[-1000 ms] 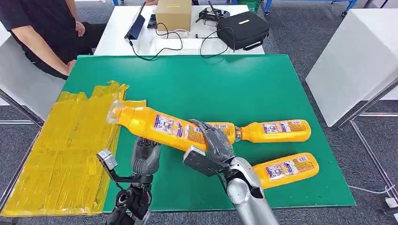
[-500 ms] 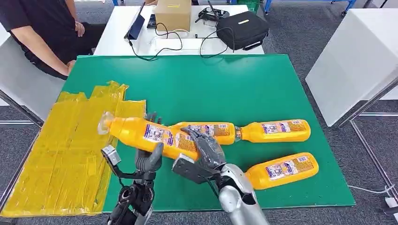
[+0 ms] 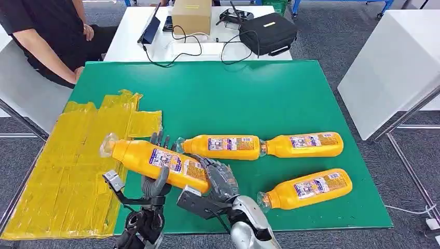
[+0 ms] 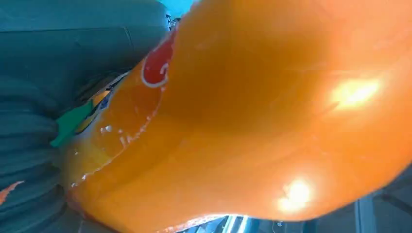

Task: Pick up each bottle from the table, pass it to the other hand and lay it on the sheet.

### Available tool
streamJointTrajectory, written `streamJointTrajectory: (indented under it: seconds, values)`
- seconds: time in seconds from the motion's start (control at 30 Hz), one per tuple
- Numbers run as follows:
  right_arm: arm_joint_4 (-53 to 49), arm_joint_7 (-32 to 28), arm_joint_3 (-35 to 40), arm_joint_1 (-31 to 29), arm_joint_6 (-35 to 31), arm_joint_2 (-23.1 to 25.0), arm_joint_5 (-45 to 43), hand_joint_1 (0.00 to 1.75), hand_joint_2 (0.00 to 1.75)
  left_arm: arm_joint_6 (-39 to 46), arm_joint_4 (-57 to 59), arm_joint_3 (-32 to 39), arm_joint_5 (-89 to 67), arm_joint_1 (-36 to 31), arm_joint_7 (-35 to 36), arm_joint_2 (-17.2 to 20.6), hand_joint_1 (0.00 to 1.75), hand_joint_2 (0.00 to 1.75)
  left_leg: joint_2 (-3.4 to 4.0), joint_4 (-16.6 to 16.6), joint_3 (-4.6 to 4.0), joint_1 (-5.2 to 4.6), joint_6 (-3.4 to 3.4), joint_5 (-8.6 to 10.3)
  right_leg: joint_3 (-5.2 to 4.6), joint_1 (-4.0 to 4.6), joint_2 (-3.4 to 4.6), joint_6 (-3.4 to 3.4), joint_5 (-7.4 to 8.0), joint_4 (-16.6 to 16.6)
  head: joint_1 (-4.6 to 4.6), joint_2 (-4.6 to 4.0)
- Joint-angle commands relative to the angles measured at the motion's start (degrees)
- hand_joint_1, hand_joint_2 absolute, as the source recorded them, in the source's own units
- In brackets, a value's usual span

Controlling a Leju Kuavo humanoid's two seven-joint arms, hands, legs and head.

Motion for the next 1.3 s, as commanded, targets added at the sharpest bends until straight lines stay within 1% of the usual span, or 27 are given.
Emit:
streamJointTrajectory:
  seconds: [0.03,0.1,0.13,0.23,0.27,0.3,0.33,0.37,0.4,0.53,0.6,0.67,0.73,0.77,0.8,0.93,1.0,1.03,1.1,1.27,1.3]
  values:
    - [4.70,-0.98,1.99,0.91,1.46,-0.51,1.63,1.75,1.75,0.66,-0.59,0.65,0.29,-1.40,1.13,0.82,0.00,1.75,-0.13,-0.07,0.28,0.02,0.08,-0.09,0.30,0.04,-0.05,-0.18,-0.12,-0.06,-0.02,0.00]
    - [4.70,-0.94,1.98,0.78,1.49,-0.48,1.66,1.75,1.75,0.65,-0.66,0.65,0.29,-1.42,1.20,0.83,0.00,1.75,-0.11,-0.04,0.14,0.03,0.05,-0.04,0.16,0.05,-0.06,-0.12,-0.06,-0.05,0.00,0.00]
    - [4.70,-0.94,1.98,0.78,1.49,-0.48,1.66,1.75,1.75,0.65,-0.66,0.65,0.29,-1.42,1.20,0.83,0.00,1.75,-0.16,-0.04,0.24,0.02,0.08,-0.08,0.26,0.05,-0.09,-0.17,-0.12,-0.04,0.00,0.00]
    - [4.70,-0.94,1.98,0.78,1.49,-0.48,1.66,1.75,1.75,0.65,-0.66,0.65,0.29,-1.42,1.20,0.83,0.00,1.75,-0.09,-0.04,0.11,0.02,0.05,-0.02,0.13,0.03,-0.05,-0.09,-0.04,-0.05,0.00,0.00]
    - [4.70,-0.94,1.98,0.78,1.49,-0.48,1.66,1.75,1.75,0.65,-0.66,0.65,0.29,-1.42,1.20,0.83,0.00,1.75,-0.17,-0.04,0.24,0.00,0.09,-0.06,0.27,0.03,-0.09,-0.16,-0.10,-0.04,0.00,0.00]
    - [4.76,-0.92,1.97,0.77,1.52,-0.48,1.67,1.75,1.75,0.64,-0.56,0.72,0.35,-1.50,1.29,0.85,0.70,1.75,-0.12,-0.03,0.13,0.03,0.06,-0.03,0.16,0.05,-0.07,-0.11,-0.05,-0.05,0.00,0.00]
    - [4.95,-0.88,1.94,0.52,1.65,-0.38,1.71,1.75,1.75,0.42,-0.88,0.83,0.44,-1.40,1.22,0.78,1.48,1.75,-0.12,-0.05,0.13,0.01,0.06,-0.01,0.15,0.02,-0.07,-0.10,-0.04,-0.05,0.00,0.00]
    - [5.02,-0.85,1.88,0.38,1.71,-0.36,1.72,1.75,1.75,0.47,-1.15,0.93,0.40,-1.26,1.18,0.74,1.75,1.75,-0.22,-0.04,0.38,-0.02,0.14,-0.11,0.40,0.02,-0.10,-0.24,-0.17,-0.02,0.00,0.00]
    - [5.23,-0.65,1.81,0.08,1.82,-0.38,1.78,1.75,1.75,0.37,-1.93,1.03,0.40,-0.84,1.18,0.63,1.75,1.75,-0.12,-0.04,0.15,0.02,0.07,-0.03,0.18,0.04,-0.06,-0.13,-0.05,-0.04,0.00,0.00]
    - [5.38,-0.50,1.34,-0.12,2.12,-0.92,1.73,1.75,1.75,0.27,-6.11,0.87,-0.08,1.24,1.59,0.34,1.75,1.75,-0.12,-0.04,0.20,0.02,0.08,-0.06,0.22,0.04,-0.05,-0.16,-0.09,-0.03,0.00,0.00]
    - [4.95,-0.48,0.66,-0.02,2.29,-0.92,1.83,1.75,1.75,3.20,-8.62,1.00,-1.84,2.20,2.30,0.11,1.75,1.75,-0.15,-0.03,0.23,0.02,0.09,-0.09,0.26,0.05,-0.07,-0.17,-0.11,-0.03,0.00,0.00]
    - [4.60,-0.50,0.35,-0.41,2.41,-0.97,1.69,1.75,1.75,3.33,-8.77,0.99,-1.92,2.10,2.38,0.09,1.75,1.75,-0.16,-0.02,0.24,0.01,0.11,-0.11,0.27,0.04,-0.07,-0.18,-0.14,-0.02,0.00,0.00]
    - [3.98,-0.35,-0.07,-0.59,2.53,-0.91,1.85,1.75,1.75,3.65,-7.93,0.93,-2.05,1.60,2.45,-0.01,1.75,1.75,-0.12,-0.03,0.08,0.02,0.06,-0.01,0.10,0.04,-0.08,-0.09,-0.04,-0.05,0.00,0.00]
    - [3.72,-0.28,-0.38,-0.62,2.63,-0.90,1.96,1.75,1.75,3.74,-7.54,0.81,-2.17,1.45,2.45,-0.03,1.75,1.75,-0.18,-0.03,0.22,0.01,0.10,-0.07,0.25,0.03,-0.11,-0.15,-0.10,-0.04,0.00,0.00]
    - [3.62,-0.26,-0.48,-0.58,2.67,-0.89,2.01,1.75,1.75,3.75,-7.44,0.76,-2.22,1.43,2.43,0.00,1.75,1.75,-0.14,-0.03,0.10,0.01,0.07,-0.02,0.13,0.02,-0.10,-0.10,-0.05,-0.04,-0.02,0.00]
    - [2.02,-0.21,-0.89,0.31,2.51,-1.38,2.41,1.75,1.75,3.37,-7.68,1.26,-1.95,2.65,1.70,0.48,1.75,1.75,-0.14,-0.04,0.19,0.00,0.09,-0.04,0.21,0.02,-0.07,-0.13,-0.07,-0.05,0.02,0.00]
    - [0.90,-0.12,-1.73,-0.05,2.15,-1.37,2.44,1.75,1.75,3.46,-6.96,1.42,-2.02,1.67,1.63,0.80,1.75,1.75,-0.11,-0.04,0.10,0.02,0.05,-0.02,0.12,0.03,-0.07,-0.09,-0.04,-0.05,0.02,0.00]
    - [0.49,-0.09,-2.10,-0.45,2.29,-1.24,2.28,1.59,1.75,3.63,-6.64,1.57,-2.10,1.13,1.67,0.97,1.75,1.75,-0.20,-0.04,0.21,0.01,0.09,-0.05,0.25,0.03,-0.13,-0.17,-0.10,-0.04,-0.02,0.00]
    - [0.10,-0.05,-2.23,-0.51,2.45,-1.16,2.50,1.59,1.75,3.86,-6.12,1.73,-2.21,0.69,1.65,0.99,1.75,1.75,-0.14,-0.03,0.08,0.02,0.06,0.00,0.11,0.04,-0.10,-0.10,-0.03,-0.04,0.00,0.00]
    - [0.17,-0.05,-2.19,-0.38,2.45,-1.13,2.50,1.59,1.75,3.85,-6.10,1.69,-2.23,0.72,1.65,0.95,1.75,1.75,-0.19,-0.05,0.24,-0.01,0.10,-0.06,0.26,0.02,-0.11,-0.18,-0.11,-0.03,0.00,0.00]
    - [0.17,-0.05,-2.19,-0.38,2.45,-1.13,2.50,1.34,1.75,3.85,-6.10,1.69,-2.23,0.72,1.65,0.95,1.75,1.75,-0.11,-0.04,0.10,0.02,0.05,-0.01,0.12,0.03,-0.07,-0.09,-0.03,-0.05,0.00,0.00]
